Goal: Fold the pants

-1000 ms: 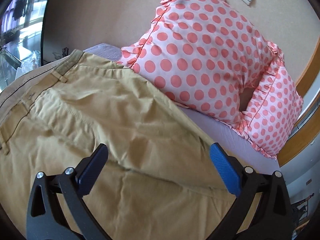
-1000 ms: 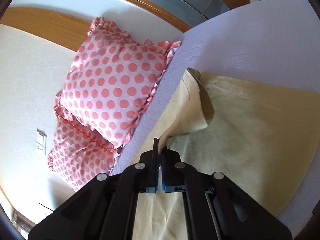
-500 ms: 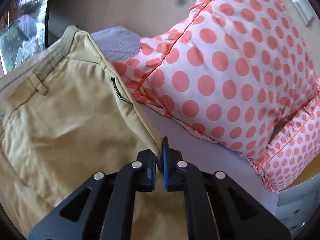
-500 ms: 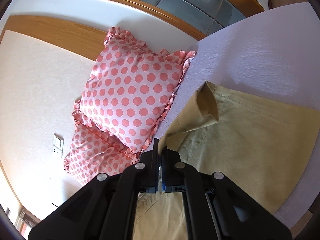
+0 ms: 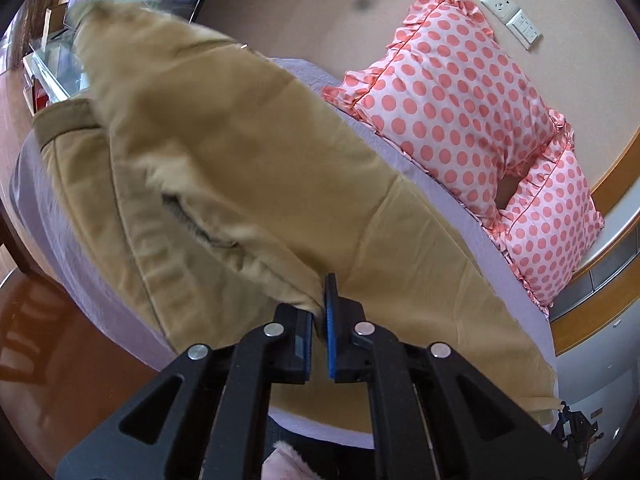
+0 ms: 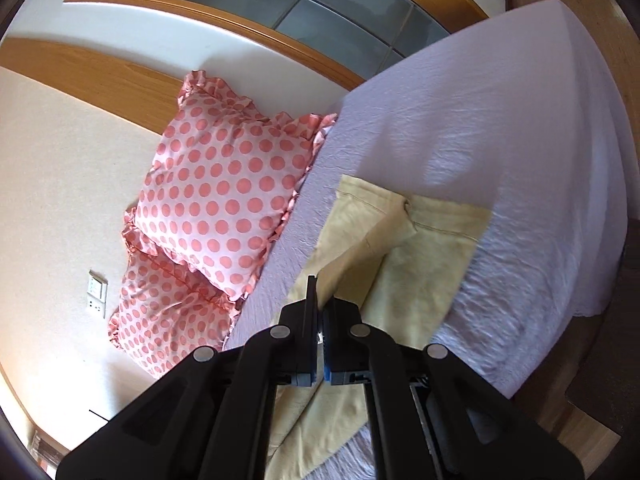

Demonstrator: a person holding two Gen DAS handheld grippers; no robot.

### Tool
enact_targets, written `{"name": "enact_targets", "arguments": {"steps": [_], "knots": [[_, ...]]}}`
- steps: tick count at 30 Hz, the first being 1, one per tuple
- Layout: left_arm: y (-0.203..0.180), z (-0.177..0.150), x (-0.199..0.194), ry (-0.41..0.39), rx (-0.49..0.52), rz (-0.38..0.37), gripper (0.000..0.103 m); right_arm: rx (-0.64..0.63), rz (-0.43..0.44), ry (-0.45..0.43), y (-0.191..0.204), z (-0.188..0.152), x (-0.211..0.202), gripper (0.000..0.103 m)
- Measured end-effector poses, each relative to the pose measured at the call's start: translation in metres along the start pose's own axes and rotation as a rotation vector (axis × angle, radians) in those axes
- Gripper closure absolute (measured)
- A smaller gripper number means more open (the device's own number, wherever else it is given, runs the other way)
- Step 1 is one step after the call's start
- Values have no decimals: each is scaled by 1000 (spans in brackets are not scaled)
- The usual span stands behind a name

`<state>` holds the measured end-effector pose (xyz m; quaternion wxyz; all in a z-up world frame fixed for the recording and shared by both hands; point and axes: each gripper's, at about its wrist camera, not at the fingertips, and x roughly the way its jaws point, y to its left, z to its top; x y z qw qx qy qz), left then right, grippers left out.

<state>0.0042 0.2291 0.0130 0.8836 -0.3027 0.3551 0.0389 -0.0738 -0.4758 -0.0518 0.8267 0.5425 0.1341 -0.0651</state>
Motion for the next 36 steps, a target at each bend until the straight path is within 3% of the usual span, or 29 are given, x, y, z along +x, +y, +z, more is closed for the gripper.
{"name": "enact_targets", "arguments": {"steps": [15,18,21,23,24,29,33,35,36], "knots": [[10,-11,-9,-2,5,-48,96,25,-41,-1,-20,-7,-14,101],[11,-14,-8,11,20,-38,93,-1,-106,2,-19,-8,-15,101],[12,-19,-13,7,34,-43,89,-16,-181,-39,-19,-8,-24,87],[12,-23,-20,-7,51,-41,83,-35,-215,-94,-18,-7,-33,68],[11,-25,-24,-17,61,-40,80,-48,-230,-116,-17,-6,-35,67],[16,-35,-38,-53,76,-60,77,-117,-244,-123,-14,-6,-27,67],[27,-37,-46,-88,37,-85,73,-166,-187,-86,-8,-15,-16,70],[33,-36,-53,-126,10,-82,68,-191,-167,-57,-9,-21,-8,96],[37,-34,-56,-143,-3,-80,67,-215,-170,-54,-7,-24,-4,97]]}}
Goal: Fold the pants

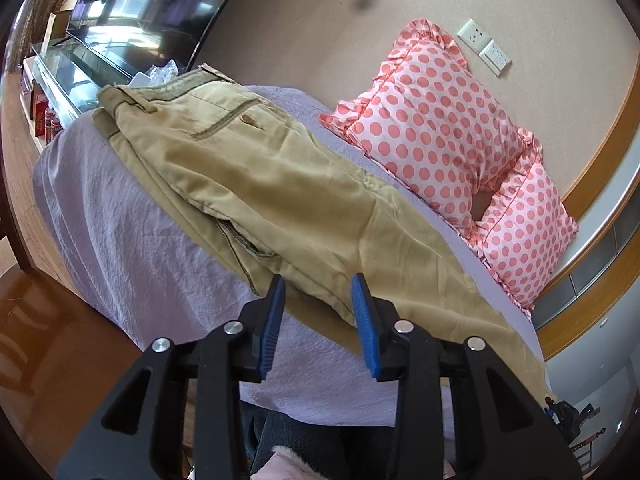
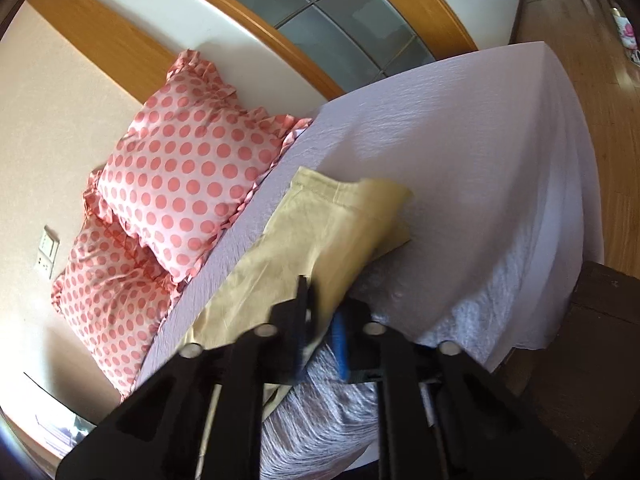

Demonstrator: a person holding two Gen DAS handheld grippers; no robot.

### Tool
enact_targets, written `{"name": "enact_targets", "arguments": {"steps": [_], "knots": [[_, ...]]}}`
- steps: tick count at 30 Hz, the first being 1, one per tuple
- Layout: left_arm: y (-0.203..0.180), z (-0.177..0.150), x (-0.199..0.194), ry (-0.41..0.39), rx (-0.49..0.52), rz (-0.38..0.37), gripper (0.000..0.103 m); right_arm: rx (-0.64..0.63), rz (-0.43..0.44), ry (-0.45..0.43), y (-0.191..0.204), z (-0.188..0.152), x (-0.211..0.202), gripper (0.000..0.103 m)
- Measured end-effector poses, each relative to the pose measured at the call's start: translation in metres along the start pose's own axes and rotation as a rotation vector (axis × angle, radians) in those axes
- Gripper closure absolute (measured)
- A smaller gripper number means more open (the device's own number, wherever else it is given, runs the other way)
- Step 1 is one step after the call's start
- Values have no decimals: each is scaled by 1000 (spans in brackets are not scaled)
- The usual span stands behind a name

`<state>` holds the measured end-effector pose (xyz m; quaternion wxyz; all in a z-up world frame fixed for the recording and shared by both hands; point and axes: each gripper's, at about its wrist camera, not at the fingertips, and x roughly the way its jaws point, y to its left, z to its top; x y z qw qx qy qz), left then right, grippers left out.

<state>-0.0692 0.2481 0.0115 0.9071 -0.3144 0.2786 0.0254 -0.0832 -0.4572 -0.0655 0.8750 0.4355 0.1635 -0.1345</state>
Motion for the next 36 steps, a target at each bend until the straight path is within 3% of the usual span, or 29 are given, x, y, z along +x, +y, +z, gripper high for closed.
{"name": "enact_targets", "arguments": {"steps": [4,9,13,17,19,21,23,26,31,36], "knots": [[10,6,-8,-40,-25,24,61,-91,48,-53,27,2,0,98],[21,4,-5,-42,-63,44,52,-265,267,-11,124,-7,13,98],[27,-2,-4,-35,-81,41,52,-433,506,136,219,-61,31,98],[30,-2,-4,-30,-81,46,50,-665,671,419,290,-166,48,98],[32,-2,-7,-33,-81,46,46,-824,668,569,305,-224,53,96],[36,0,-9,-37,-78,41,41,-926,647,666,306,-261,53,81],[39,2,-10,-46,-78,47,36,-957,650,661,300,-271,45,53],[44,10,-6,-55,-102,57,32,-932,676,595,296,-258,35,25],[51,22,6,-57,-151,101,32,-909,632,594,300,-253,44,24],[51,30,23,-17,-177,90,31,-876,637,601,301,-260,46,22]]}}
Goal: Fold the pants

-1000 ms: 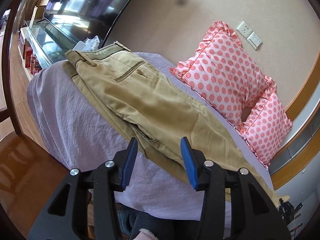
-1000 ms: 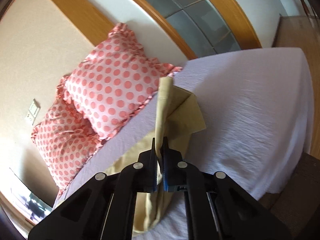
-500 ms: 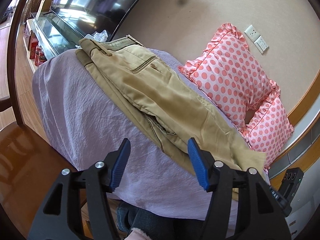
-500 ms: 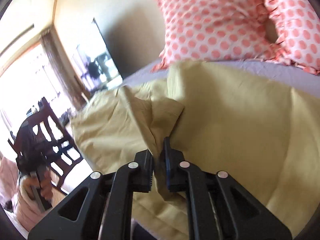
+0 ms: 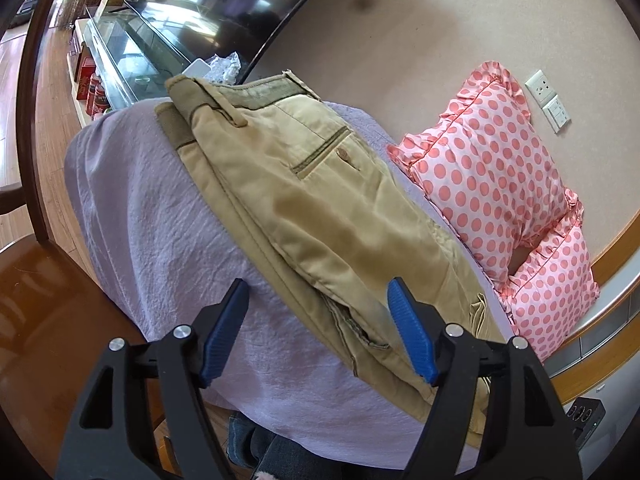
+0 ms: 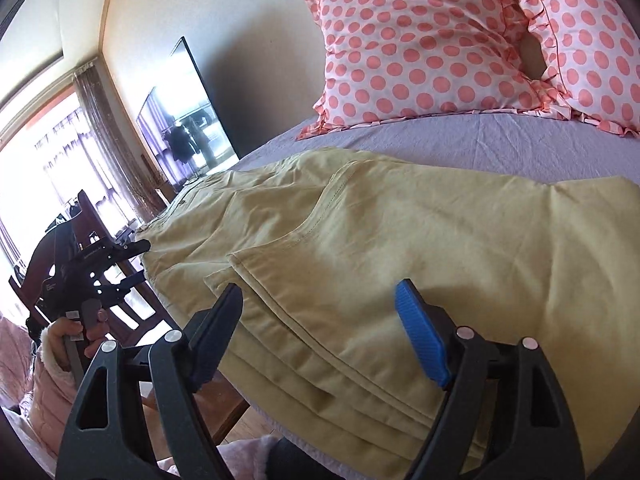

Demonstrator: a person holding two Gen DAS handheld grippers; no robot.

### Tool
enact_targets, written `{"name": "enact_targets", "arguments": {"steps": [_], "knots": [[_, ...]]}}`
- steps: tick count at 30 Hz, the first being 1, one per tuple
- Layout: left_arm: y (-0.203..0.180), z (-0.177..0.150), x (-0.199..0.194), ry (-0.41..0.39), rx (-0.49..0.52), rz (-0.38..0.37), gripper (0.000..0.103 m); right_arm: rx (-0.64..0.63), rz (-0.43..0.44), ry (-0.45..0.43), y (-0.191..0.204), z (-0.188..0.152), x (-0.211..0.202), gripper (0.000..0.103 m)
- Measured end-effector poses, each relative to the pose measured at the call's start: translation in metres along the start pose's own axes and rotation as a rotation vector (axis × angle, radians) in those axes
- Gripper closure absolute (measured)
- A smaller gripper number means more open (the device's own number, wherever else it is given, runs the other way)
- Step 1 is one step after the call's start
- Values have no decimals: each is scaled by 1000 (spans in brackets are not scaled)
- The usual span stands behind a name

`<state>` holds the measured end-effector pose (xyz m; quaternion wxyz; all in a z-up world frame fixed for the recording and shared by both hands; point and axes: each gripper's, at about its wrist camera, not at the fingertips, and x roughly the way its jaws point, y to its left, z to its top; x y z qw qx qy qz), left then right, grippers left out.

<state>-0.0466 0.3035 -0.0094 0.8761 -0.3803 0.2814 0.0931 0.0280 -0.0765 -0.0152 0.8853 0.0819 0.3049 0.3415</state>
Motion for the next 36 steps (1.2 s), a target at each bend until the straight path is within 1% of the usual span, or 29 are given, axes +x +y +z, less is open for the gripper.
{"name": "enact_targets", "arguments": {"steps": [1,3,6,9,11,13,15,17,19,20,21,22,23,24,25,26,28,29,31,33,35,36], "knots": [[-3,1,2,6,3,0,31,3,1,0,0,0,1,21],[-10,5,5,13,7,26,26,4,0,0,1,-1,1,21],[-13,11,2,3,-20,40,25,14,6,-3,0,-2,0,21],[-17,18,-6,-26,-4,6,25,18,12,-6,-2,-3,0,21],[-22,22,-5,-33,19,9,25,15,13,-10,-2,-4,1,21],[-22,29,-1,-33,20,5,25,13,13,-12,-2,-4,1,20],[-16,41,5,-46,5,32,25,14,16,-14,-2,-5,0,20],[-5,54,10,-57,-41,45,25,21,21,-17,-2,-5,-1,20],[8,65,15,-64,-93,80,26,26,28,-22,-3,-6,-3,20],[13,70,18,-69,-112,86,31,29,31,-25,-4,-6,-4,20],[17,74,20,-80,-129,97,43,31,35,-28,-4,-6,-4,20],[20,77,23,-86,-146,120,52,34,38,-30,-4,-7,-5,19],[21,79,26,-82,-159,138,79,37,39,-32,-4,-7,-6,18],[20,81,28,-75,-165,153,87,41,41,-36,-5,-7,-8,18],[15,82,27,-81,-150,169,89,46,42,-41,-5,-7,-11,17],[5,84,25,-91,-114,180,92,49,41,-49,-6,-7,-14,17],[-25,87,15,-127,-7,181,95,55,36,-76,-9,-7,-25,16],[-44,87,10,-139,52,162,96,58,31,-92,-12,-7,-31,15],[-90,84,2,-147,170,109,96,73,8,-132,-21,-6,-46,14],[-143,71,-1,-138,301,38,96,101,-32,-177,-34,-5,-64,12],[-200,46,-2,-116,444,-45,96,141,-89,-226,-52,-6,-85,12],[-226,30,-2,-98,510,-102,96,165,-119,-250,-61,-7,-95,12]]}}
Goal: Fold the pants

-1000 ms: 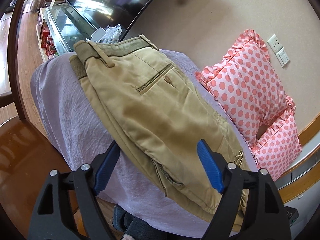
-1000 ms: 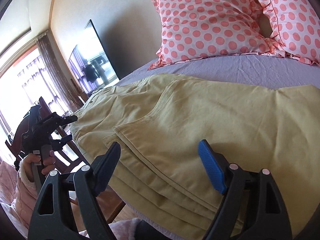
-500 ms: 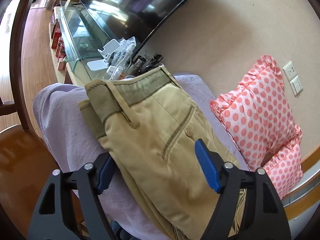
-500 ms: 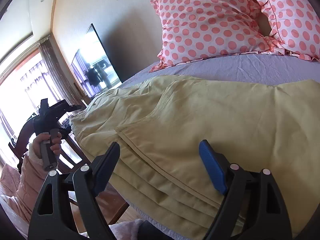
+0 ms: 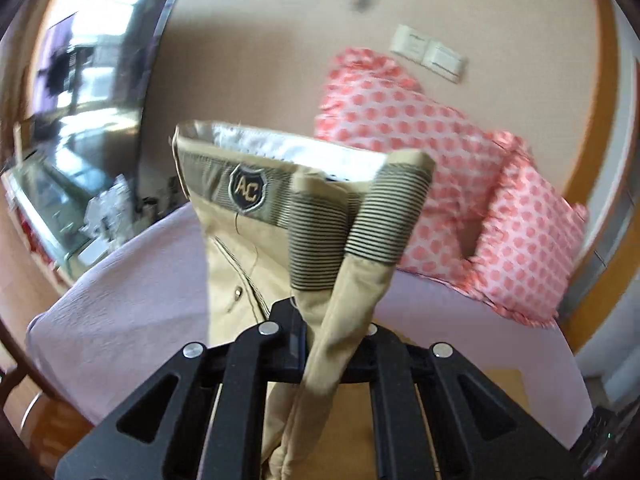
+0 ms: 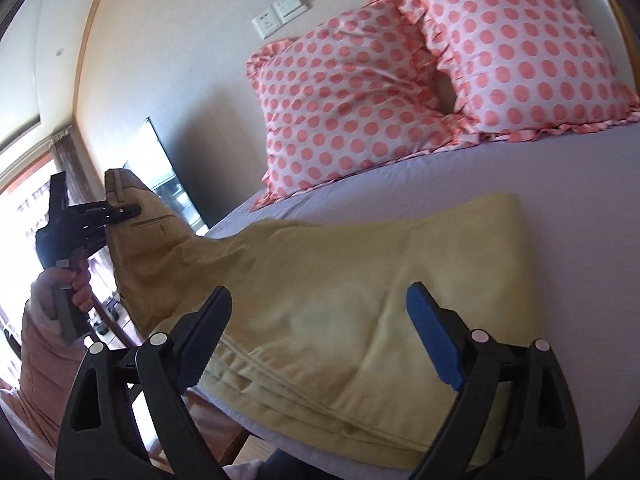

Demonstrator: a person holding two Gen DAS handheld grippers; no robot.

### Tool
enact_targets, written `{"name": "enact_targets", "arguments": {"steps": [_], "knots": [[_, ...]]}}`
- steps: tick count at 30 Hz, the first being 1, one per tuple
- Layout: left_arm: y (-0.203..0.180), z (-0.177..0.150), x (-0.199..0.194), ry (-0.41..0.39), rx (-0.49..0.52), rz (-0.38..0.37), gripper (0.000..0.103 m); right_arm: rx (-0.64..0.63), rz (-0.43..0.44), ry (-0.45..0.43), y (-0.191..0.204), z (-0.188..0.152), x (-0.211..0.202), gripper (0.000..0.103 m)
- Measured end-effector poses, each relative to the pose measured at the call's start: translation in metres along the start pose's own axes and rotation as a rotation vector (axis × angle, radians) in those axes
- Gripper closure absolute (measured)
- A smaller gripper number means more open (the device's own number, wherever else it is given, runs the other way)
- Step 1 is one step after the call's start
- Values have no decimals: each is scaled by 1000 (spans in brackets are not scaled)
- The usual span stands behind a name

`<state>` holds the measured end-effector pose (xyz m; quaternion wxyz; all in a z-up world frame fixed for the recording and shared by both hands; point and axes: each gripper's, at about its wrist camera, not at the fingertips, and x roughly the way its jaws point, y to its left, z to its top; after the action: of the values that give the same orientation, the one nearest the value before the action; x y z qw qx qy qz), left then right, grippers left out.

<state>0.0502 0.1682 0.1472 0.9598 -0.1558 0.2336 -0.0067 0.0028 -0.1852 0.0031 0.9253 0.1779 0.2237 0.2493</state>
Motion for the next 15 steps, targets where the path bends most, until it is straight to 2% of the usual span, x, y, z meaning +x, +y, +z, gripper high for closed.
{"name": "enact_targets", "arguments": {"steps": [3,7,10,11,12,15], "knots": [[-87,-18,12,53,155,-194,96,74,-87,-64,-31,6,-26,12],[-179,-86,44,241,338,-398,95,141,-181,-117,-62,5,-53,12],[-216,-151,75,429,460,-444,95,181,-218,-123,-79,1,-65,12],[-219,-165,78,444,483,-433,95,191,-224,-123,-83,1,-67,12],[-220,-171,76,419,498,-421,95,197,-228,-122,-87,1,-69,12],[-215,-157,66,357,426,-431,95,208,-220,-127,-94,5,-74,12]]}}
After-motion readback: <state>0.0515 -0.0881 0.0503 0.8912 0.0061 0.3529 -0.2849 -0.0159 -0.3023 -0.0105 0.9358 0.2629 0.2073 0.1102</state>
